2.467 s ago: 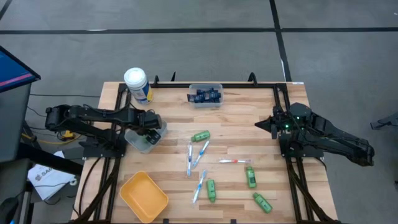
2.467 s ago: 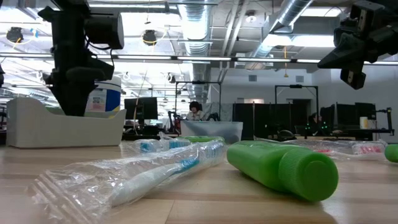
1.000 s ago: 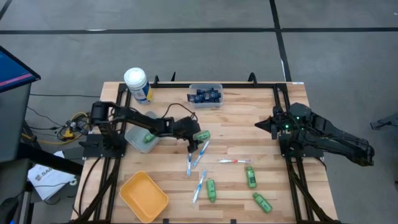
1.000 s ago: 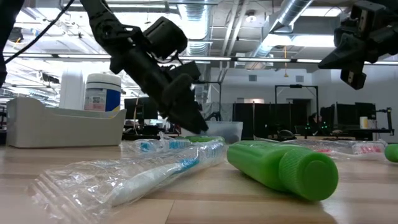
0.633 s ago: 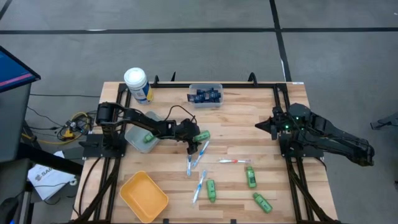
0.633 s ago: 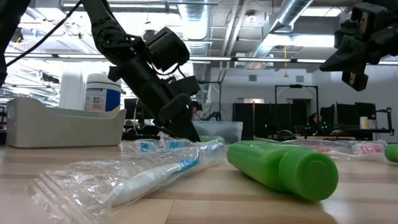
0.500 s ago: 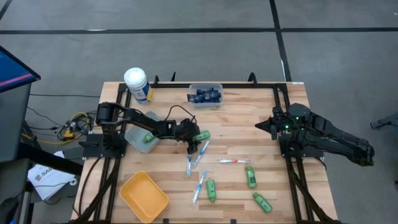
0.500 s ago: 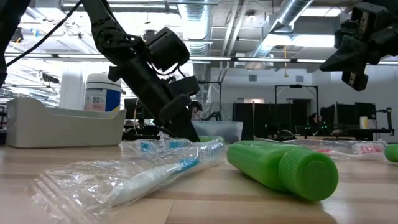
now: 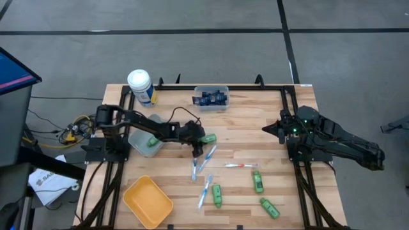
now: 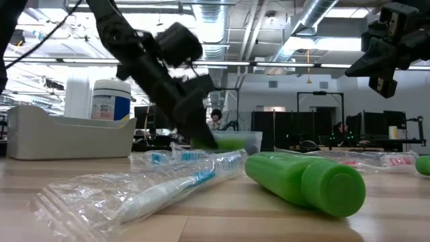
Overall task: Pick & Place Travel size toiletries
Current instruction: Put the green shampoo into the gray bin
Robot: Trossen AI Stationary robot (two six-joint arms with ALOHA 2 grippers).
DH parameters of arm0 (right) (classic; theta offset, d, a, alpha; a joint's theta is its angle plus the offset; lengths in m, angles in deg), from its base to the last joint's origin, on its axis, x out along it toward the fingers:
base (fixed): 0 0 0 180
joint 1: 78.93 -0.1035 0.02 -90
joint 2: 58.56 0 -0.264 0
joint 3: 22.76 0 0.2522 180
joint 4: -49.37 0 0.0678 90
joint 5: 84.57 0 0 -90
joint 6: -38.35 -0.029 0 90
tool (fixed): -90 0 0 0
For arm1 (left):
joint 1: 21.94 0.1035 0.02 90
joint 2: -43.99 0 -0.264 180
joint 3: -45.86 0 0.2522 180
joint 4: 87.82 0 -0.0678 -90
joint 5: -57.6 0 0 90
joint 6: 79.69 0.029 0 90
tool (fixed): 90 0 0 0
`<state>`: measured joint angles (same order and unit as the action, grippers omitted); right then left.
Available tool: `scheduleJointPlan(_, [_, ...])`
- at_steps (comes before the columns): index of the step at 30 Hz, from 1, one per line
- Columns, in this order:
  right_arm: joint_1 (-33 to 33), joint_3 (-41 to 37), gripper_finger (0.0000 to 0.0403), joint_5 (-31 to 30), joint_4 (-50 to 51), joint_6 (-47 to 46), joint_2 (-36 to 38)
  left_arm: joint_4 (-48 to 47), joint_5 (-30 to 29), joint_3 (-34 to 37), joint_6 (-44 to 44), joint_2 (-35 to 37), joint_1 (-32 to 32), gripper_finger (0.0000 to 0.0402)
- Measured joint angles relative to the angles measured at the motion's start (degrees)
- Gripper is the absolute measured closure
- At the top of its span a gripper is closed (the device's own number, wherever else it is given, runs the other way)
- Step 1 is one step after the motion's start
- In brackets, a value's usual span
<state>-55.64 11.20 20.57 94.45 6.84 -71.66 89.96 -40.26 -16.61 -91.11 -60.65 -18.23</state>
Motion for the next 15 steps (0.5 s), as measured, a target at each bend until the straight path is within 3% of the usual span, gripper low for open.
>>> scheduleJointPlan(6, [0.0, 0.0, 0.0401, -0.01, -0.05, -0.02, -0.02, -9.18, -4.64, -0.09, -0.04, 12.47, 0.5, 0.0235])
scheduleJointPlan(10, [0.02, 0.0, 0.0401, -0.01, -0.03, -0.02, -0.02, -25.25, -9.68, -0.11, -4.53, 22.97, 0.5, 0.0241])
scheduleJointPlan(15, [0.0, 0.0, 0.0401, -0.01, -0.03, -0.02, -0.02, -48.76, -15.03, 0.48, -17.37, 34.43, -0.12, 0.0229])
